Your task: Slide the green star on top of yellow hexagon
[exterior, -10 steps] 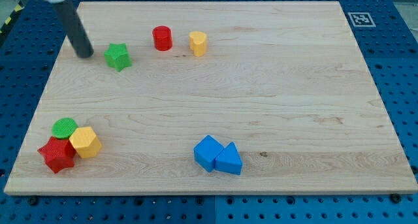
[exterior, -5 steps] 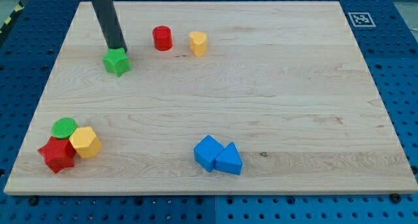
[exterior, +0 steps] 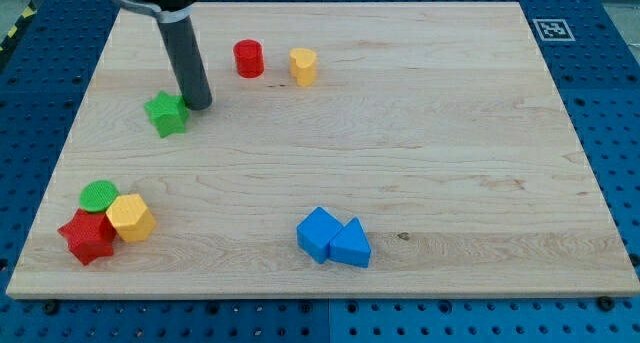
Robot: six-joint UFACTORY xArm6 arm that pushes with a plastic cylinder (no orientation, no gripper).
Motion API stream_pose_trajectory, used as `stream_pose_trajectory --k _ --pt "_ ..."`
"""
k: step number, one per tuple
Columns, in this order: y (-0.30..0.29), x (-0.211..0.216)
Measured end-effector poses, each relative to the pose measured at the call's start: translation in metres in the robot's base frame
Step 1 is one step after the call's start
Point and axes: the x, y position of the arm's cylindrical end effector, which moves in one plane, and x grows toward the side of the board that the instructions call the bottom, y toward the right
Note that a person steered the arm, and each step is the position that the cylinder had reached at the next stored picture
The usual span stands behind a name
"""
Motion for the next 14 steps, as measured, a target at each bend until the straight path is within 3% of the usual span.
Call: stream_pose_trajectory --k 4,7,8,9,11,14 --pt "-0.050 -0.003" --pt "-0.053 0.036" --pt "-0.054 0.036" --pt "-0.073 0.008" --pt "-0.119 0.018" --pt "-0.070 0.054"
